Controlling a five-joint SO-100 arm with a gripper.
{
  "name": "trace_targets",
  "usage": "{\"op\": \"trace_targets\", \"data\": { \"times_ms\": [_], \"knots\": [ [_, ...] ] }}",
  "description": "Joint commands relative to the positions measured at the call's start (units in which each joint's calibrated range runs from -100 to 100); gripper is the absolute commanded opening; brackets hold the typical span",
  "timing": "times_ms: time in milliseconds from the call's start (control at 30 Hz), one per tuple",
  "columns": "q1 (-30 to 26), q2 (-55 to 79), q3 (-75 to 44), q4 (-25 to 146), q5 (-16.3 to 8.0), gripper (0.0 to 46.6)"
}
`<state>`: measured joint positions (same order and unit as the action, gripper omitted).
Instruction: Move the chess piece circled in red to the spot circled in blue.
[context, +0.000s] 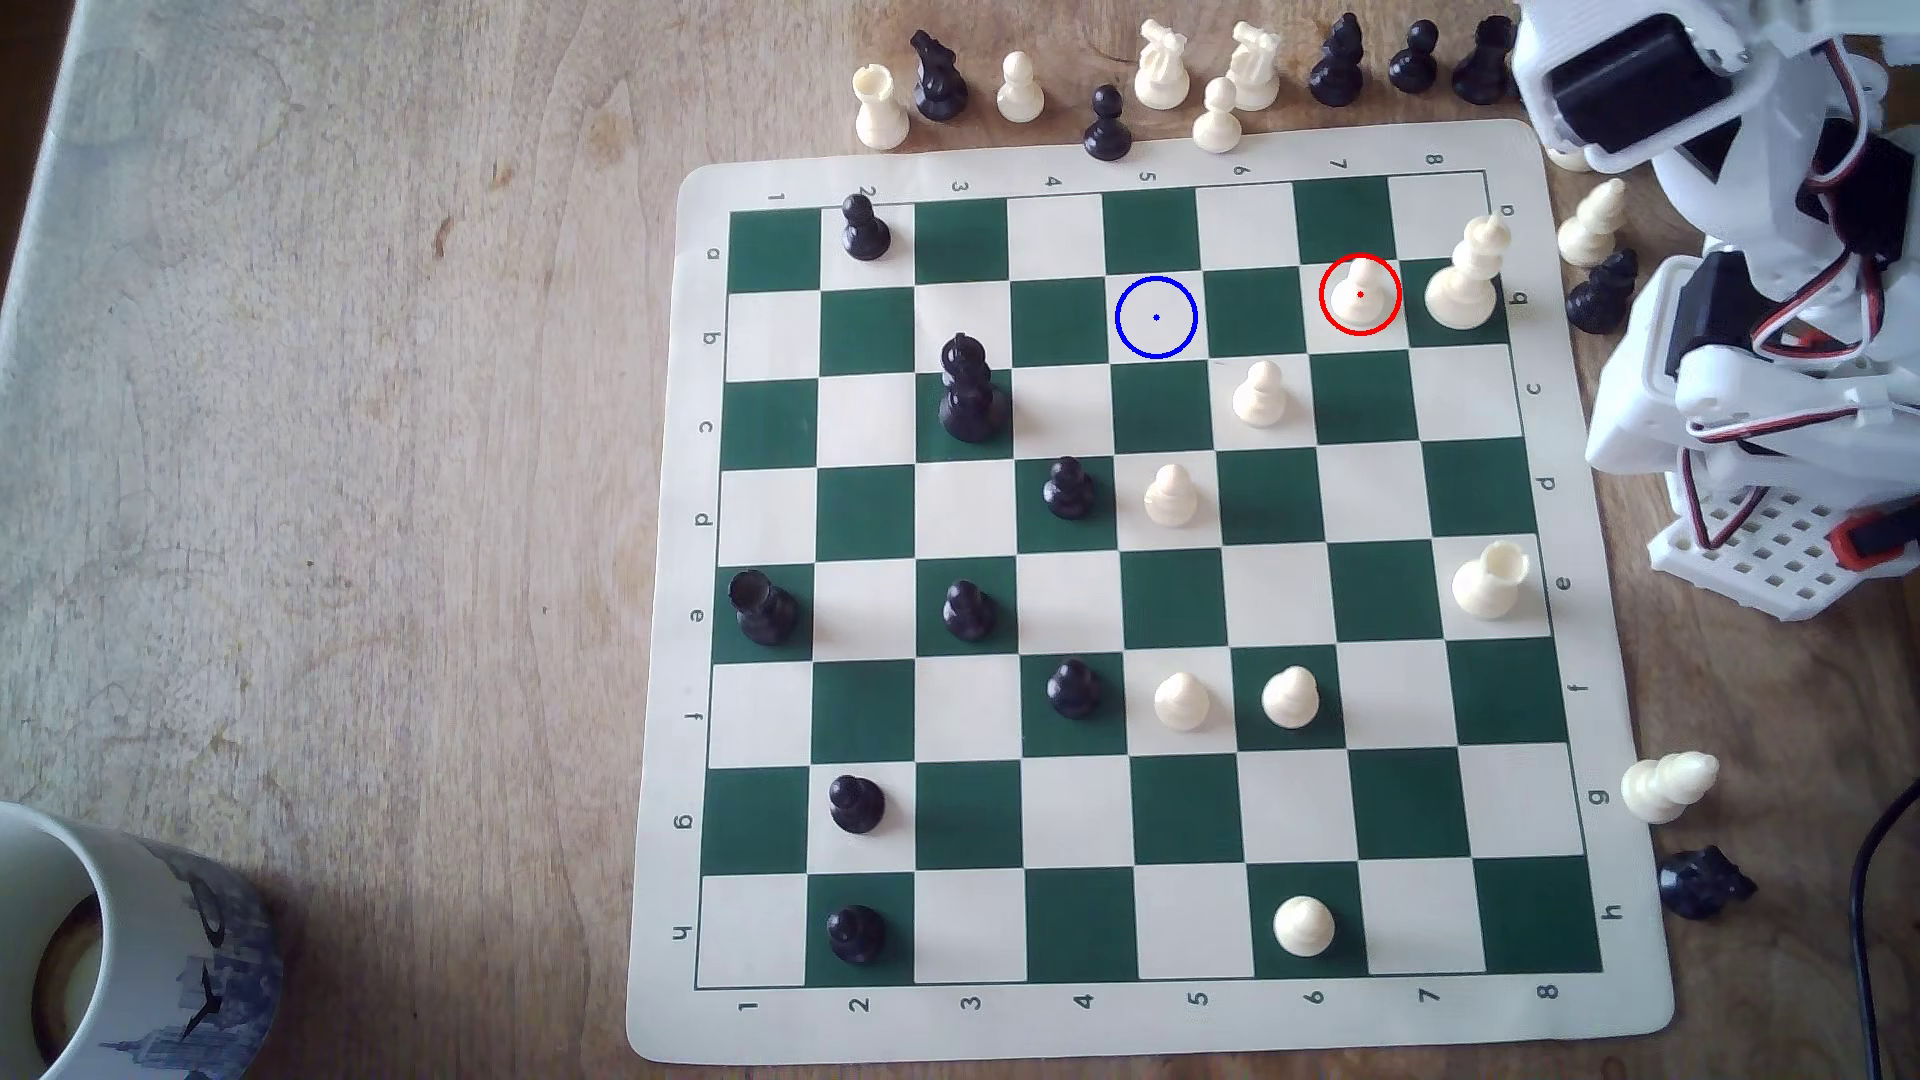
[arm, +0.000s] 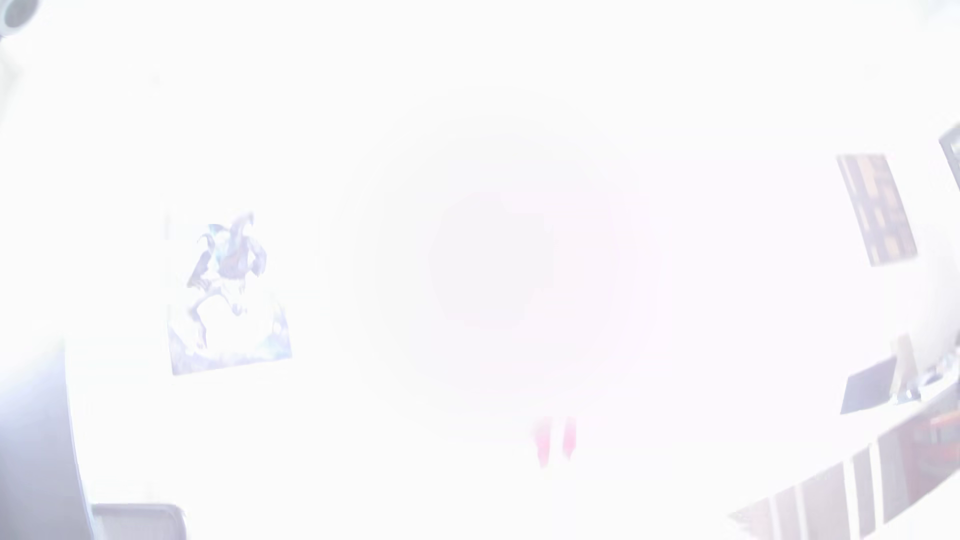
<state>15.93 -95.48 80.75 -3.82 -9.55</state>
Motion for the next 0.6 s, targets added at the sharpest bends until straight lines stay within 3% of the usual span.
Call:
{"op": "trace_targets", "data": {
  "times_ms": [0,167,267,400,567],
  "knots": [
    [1.9,-0.3,-8.5,19.1,-0.7,0.2],
    [5.2,2.4,-16.3,38.8,-1.7,0.2],
    [11.4,0.9,-19.6,49.4,-2.2,0.2],
    [12.4,8.3,-24.6,58.4,-2.3,0.2],
    [13.2,22.3,-32.1,69.4,-2.2,4.0]
  ]
}}
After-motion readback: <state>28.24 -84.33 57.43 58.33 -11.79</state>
